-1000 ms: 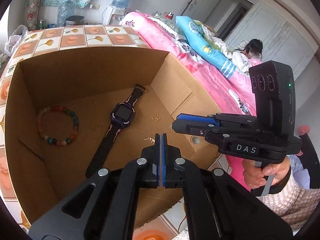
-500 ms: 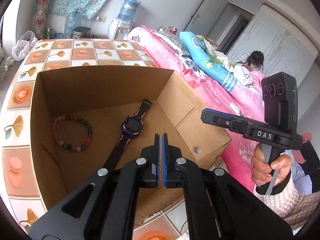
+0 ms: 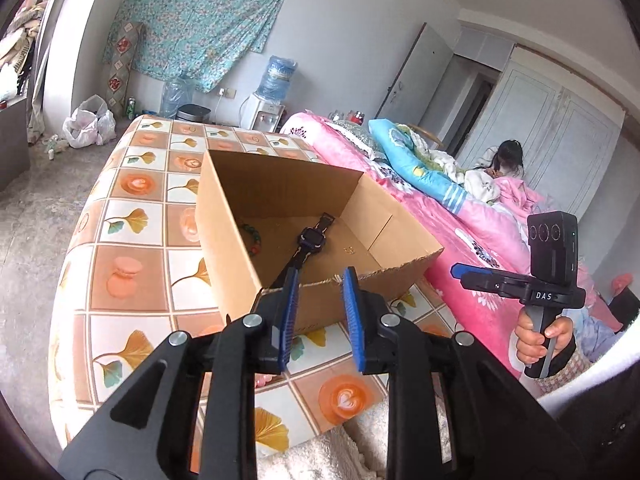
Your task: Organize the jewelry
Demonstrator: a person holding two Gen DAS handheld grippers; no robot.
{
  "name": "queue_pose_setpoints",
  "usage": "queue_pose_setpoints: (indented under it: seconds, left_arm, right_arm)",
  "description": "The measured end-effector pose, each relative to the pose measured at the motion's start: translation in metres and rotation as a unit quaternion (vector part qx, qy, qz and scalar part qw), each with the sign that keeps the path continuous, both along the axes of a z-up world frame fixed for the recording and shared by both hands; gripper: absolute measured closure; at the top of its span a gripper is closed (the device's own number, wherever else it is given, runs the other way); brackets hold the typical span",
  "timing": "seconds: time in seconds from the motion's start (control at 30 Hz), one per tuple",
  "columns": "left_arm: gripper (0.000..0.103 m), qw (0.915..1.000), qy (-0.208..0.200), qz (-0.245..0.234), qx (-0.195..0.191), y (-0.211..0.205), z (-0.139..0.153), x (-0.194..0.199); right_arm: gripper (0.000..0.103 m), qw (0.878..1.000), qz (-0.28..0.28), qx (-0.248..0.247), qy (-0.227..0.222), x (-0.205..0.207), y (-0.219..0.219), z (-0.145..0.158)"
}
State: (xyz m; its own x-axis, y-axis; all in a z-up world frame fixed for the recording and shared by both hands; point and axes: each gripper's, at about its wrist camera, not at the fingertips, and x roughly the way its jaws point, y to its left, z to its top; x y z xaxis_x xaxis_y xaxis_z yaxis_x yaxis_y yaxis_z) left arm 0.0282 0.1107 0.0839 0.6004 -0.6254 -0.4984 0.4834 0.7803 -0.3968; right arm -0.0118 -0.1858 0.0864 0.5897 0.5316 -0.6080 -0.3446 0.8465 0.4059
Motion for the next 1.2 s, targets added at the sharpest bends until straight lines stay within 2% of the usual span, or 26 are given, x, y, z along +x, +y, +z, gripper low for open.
queue_pose_setpoints:
  seconds: [0.07, 0.13, 0.2, 0.3, 0.4, 0.6, 0.8, 0.87, 1.07, 1.2]
  left_arm:
    - [0.079, 0.9996, 0.025, 0.003, 0.009, -0.001, -0.015, 0.000]
    - [0.079, 0.9984, 0.044, 0.003, 0.036, -0.011, -0.030, 0.002]
    - [0.079, 0.9954, 0.053, 0.007, 0.080, -0.027, -0.045, 0.005]
    - [0.079, 0.9847, 0.050, 0.018, 0.166, -0.051, -0.066, 0.008]
    - [0.079, 0.9771, 0.054, 0.007, 0.206, -0.067, -0.083, 0.014]
    - [0.079, 0.9712, 0.075, 0.005, 0.226, -0.072, -0.099, 0.022]
    - [0.079, 0.9631, 0.085, 0.010, 0.255, -0.076, -0.108, 0.024]
    - [0.079, 0.9632, 0.083, 0.012, 0.256, -0.077, -0.109, 0.023]
    - [0.079, 0.9622, 0.080, 0.014, 0.260, -0.089, -0.107, 0.025]
    - [0.079, 0.9625, 0.080, 0.015, 0.259, -0.090, -0.108, 0.025]
  right_arm:
    - [0.061, 1.000, -0.007, -0.001, 0.029, 0.001, 0.007, -0.018]
    - [0.061, 0.998, -0.016, -0.018, 0.053, 0.006, 0.016, -0.035]
    - [0.061, 0.996, -0.025, -0.047, 0.067, 0.012, 0.025, -0.048]
    - [0.061, 0.994, -0.031, -0.071, 0.082, 0.019, 0.034, -0.064]
    - [0.061, 0.991, -0.034, -0.097, 0.082, 0.025, 0.043, -0.073]
    - [0.064, 0.986, -0.040, -0.150, 0.059, 0.036, 0.053, -0.085]
    - [0.072, 0.984, -0.040, -0.163, 0.057, 0.046, 0.055, -0.093]
    - [0.074, 0.984, -0.039, -0.162, 0.058, 0.048, 0.055, -0.096]
    - [0.084, 0.980, -0.041, -0.186, 0.053, 0.055, 0.060, -0.102]
    - [0.097, 0.977, -0.034, -0.205, 0.044, 0.052, 0.069, -0.103]
